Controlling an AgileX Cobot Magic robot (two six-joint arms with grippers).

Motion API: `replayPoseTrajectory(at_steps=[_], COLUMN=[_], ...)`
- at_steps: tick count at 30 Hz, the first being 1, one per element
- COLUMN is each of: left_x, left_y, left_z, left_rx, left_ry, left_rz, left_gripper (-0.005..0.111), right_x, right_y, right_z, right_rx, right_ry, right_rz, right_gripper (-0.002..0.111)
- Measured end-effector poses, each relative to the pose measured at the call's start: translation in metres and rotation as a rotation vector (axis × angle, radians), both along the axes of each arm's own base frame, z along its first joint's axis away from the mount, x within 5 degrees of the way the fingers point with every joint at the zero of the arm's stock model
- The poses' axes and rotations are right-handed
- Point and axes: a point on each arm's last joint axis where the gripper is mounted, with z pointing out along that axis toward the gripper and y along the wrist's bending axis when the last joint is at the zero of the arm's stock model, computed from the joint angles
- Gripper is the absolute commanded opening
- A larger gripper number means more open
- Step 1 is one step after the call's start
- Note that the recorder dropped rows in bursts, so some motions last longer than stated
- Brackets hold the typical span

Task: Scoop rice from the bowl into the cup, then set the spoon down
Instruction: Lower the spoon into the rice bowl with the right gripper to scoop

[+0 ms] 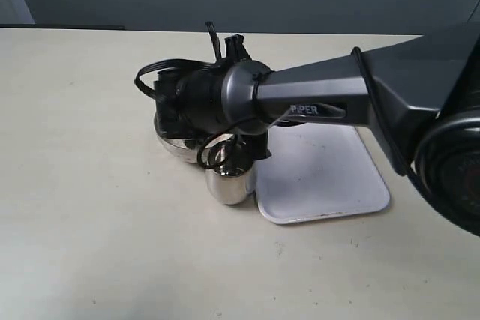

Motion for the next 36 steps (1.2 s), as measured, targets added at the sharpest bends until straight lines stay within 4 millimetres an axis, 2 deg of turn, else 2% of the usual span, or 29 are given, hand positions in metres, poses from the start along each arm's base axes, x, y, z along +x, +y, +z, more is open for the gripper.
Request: replayPoseTrajectory(at_steps=[22,36], left_x=[0.0,0.0], left_y=[0.0,0.0], left_z=[0.0,0.0], left_rx=[0.0,0.0], left_ry=[0.0,0.0], left_rz=[0.0,0.0], left_gripper=[0.001,0.001], right_x=[-0.002,0.004], right_y=[0.003,-0.002], right_z=[-0.007,0.006], right_rx=[0.029,0.078], right_ry=[0.13,0.164], right_rz=[0.049,0.062], right_gripper=[-0.001,-0.001])
